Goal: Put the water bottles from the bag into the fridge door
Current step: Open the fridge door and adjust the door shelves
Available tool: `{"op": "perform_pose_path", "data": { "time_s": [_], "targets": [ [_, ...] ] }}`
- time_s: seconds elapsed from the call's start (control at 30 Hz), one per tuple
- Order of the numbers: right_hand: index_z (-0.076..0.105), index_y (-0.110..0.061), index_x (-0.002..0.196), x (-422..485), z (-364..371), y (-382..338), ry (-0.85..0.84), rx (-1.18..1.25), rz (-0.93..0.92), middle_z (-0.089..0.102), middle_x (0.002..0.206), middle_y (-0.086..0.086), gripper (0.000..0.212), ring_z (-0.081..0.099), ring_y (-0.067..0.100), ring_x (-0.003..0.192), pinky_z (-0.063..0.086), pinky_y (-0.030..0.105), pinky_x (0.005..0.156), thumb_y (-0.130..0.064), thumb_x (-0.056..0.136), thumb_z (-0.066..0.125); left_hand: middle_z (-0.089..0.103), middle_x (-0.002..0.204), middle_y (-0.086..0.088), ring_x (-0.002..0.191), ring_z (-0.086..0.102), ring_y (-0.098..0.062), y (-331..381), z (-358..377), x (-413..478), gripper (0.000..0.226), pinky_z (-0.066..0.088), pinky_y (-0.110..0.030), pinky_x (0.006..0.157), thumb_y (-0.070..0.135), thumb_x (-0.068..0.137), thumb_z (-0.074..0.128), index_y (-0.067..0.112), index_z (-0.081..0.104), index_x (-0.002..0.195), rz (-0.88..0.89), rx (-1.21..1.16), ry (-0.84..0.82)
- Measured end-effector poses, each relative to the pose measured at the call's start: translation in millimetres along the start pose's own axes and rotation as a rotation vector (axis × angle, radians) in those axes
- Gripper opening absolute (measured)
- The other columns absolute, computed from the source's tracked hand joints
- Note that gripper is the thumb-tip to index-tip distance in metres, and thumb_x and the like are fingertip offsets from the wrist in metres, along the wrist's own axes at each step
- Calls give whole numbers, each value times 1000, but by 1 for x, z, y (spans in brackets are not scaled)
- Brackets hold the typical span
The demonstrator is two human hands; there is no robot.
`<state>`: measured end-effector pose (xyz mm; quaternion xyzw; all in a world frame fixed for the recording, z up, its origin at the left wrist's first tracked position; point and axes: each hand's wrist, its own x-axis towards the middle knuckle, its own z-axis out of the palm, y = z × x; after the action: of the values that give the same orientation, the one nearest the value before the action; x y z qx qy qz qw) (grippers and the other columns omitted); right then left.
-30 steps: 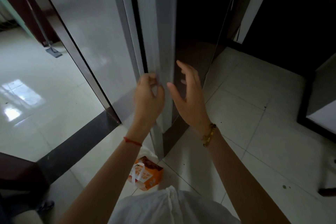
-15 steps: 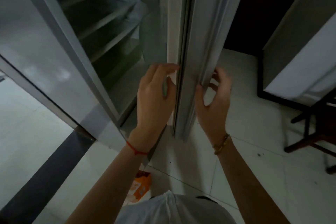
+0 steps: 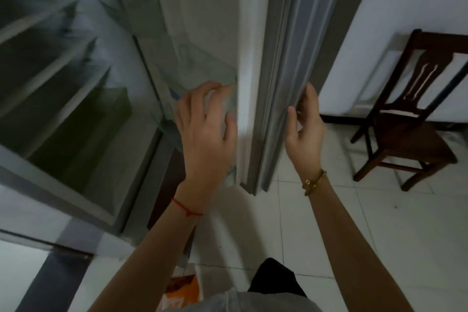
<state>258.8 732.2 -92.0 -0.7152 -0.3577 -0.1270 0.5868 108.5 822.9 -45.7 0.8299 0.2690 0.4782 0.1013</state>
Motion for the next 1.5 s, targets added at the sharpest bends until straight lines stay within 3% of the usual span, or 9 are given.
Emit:
{"op": "perform_pose_path", "data": {
  "time_s": [0.13, 0.23, 0.33, 0.43, 0.7, 0.93, 1.1, 1.3, 1.5],
  "targets": [
    [28, -11, 149, 27, -3, 27, 47, -43, 17, 60, 118, 23, 51, 61, 39, 106, 52, 48, 94, -21, 101, 42, 65, 118, -4, 113, 55, -26, -1, 26, 21, 38, 39, -52, 101, 12, 85, 61, 17, 67, 122, 47, 45, 14],
    [27, -16, 149, 50, -6, 48, 54, -47, 11, 55, 103, 9, 51, 57, 26, 92, 46, 33, 86, -26, 101, 40, 68, 107, 0, 109, 57, -19, 0, 50, 36, 33, 33, -55, 110, 15, 87, 62, 18, 69, 119, 79, 28, 38],
    [26, -15, 150, 74, -8, 67, 44, -23, 22, 57, 130, 12, 51, 57, 31, 117, 45, 48, 106, -24, 102, 40, 70, 101, 1, 103, 64, -18, 4, 77, 46, 28, 26, -55, 116, 12, 87, 63, 15, 72, 114, 128, 11, 53],
    [26, -9, 150, 100, -9, 82, 47, -6, 31, 38, 150, -4, 51, 40, 15, 140, 38, 43, 115, -14, 101, 41, 71, 96, 1, 95, 66, -19, 11, 106, 58, 29, 28, -54, 116, 8, 86, 63, 12, 72, 113, 154, -19, 66],
    [30, -17, 149, 172, -15, 132, -19, 86, 63, 55, 138, 3, 51, 54, 14, 128, 48, 41, 105, -14, 100, 44, 71, 96, -1, 99, 63, -17, 32, 179, 96, 28, 37, -50, 110, 12, 81, 69, 15, 74, 109, 144, 46, 120],
    [29, -1, 148, 223, -10, 162, -42, 63, -133, 29, 155, 10, 55, 27, 20, 146, 30, 48, 118, -1, 96, 48, 71, 101, 0, 102, 64, -21, 48, 236, 130, 31, 37, -42, 106, 16, 83, 67, 18, 73, 114, 106, 143, 115],
    [25, 2, 149, 255, -1, 174, -153, 33, -192, 26, 157, 11, 57, 22, 17, 148, 19, 34, 124, -5, 97, 49, 70, 106, 1, 106, 61, -21, 53, 270, 154, 30, 33, -32, 101, 24, 87, 64, 19, 72, 116, 67, 183, 89],
    [9, 0, 152, 292, 18, 190, -275, 185, -94, 15, 161, 9, 69, 15, 16, 150, 18, 41, 124, -10, 97, 51, 68, 108, -2, 109, 58, -20, 44, 296, 178, 29, 35, -25, 100, 24, 89, 65, 13, 70, 115, 74, 118, 52],
    [3, -2, 153, 328, 42, 207, -323, 242, -40, 9, 163, 7, 74, 11, 14, 151, 15, 41, 125, -13, 98, 50, 68, 106, -9, 105, 61, -25, 31, 316, 202, 26, 46, -32, 97, 10, 88, 64, 7, 71, 113, 150, 112, 28]
  ]
}}
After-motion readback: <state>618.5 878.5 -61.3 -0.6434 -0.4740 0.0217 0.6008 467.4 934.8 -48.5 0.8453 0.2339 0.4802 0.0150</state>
